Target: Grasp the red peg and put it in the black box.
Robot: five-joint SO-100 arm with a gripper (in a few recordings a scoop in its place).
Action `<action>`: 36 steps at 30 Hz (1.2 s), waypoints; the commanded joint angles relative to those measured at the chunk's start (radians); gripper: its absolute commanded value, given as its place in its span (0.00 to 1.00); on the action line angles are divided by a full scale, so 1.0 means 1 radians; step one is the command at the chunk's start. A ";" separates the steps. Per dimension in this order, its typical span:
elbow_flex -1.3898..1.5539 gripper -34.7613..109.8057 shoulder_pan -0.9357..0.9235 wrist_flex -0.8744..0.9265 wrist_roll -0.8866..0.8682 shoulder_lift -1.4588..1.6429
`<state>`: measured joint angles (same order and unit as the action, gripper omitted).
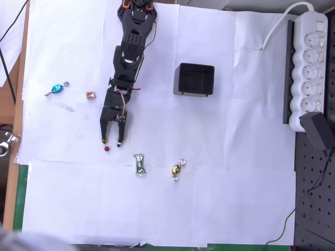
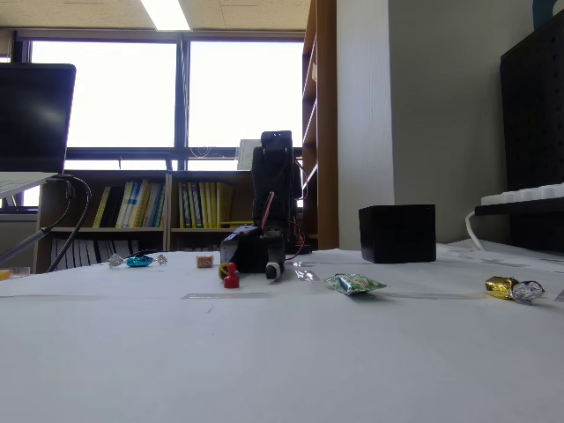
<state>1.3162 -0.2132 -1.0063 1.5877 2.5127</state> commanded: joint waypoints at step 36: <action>0.187 0.45 -0.049 0.227 0.009 -0.005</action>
<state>1.5125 -0.2562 -0.7777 1.5923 2.5433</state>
